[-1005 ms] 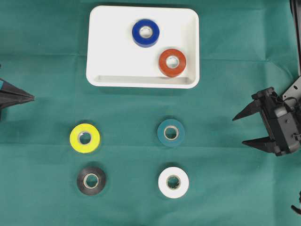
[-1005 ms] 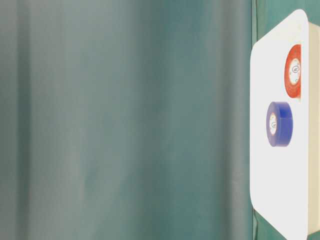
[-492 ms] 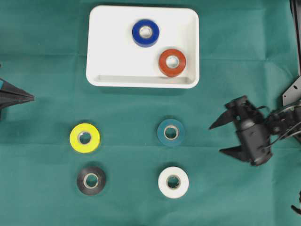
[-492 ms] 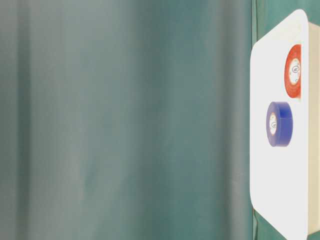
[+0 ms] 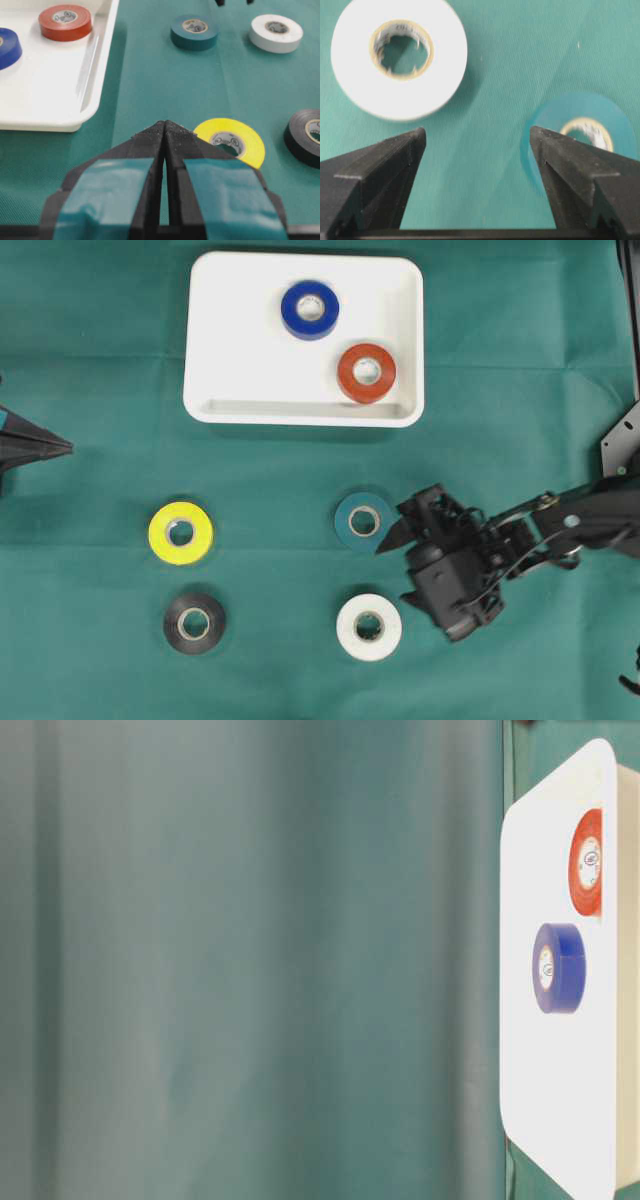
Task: Put the tape into the white case with the right arm.
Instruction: 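Move the right gripper to the white tape roll and grasp its rim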
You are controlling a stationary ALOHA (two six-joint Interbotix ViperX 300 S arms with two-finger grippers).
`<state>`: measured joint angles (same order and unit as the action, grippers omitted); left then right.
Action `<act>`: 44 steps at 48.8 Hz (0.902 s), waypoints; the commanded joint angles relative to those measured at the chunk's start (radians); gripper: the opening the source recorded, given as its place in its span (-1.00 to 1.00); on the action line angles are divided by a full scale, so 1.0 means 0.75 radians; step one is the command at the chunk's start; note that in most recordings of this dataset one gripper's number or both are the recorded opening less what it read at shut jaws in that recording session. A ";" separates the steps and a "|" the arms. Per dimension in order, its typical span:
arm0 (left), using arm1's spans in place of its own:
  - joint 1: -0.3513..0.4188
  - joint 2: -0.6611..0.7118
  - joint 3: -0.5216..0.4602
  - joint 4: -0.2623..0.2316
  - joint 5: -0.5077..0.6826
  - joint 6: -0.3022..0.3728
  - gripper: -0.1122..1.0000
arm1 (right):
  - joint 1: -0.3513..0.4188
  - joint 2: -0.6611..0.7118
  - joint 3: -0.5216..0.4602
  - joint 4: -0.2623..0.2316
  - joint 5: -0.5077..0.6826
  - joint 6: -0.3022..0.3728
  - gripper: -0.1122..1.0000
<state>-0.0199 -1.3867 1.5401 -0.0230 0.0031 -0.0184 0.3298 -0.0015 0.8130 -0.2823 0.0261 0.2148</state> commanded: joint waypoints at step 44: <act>-0.002 0.010 -0.016 -0.002 -0.014 0.000 -0.79 | 0.055 0.192 -0.292 -0.067 0.215 0.014 0.11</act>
<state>-0.0199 -1.3867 1.5417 -0.0230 0.0031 -0.0199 0.3651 0.1519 0.6213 -0.3359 0.1595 0.2270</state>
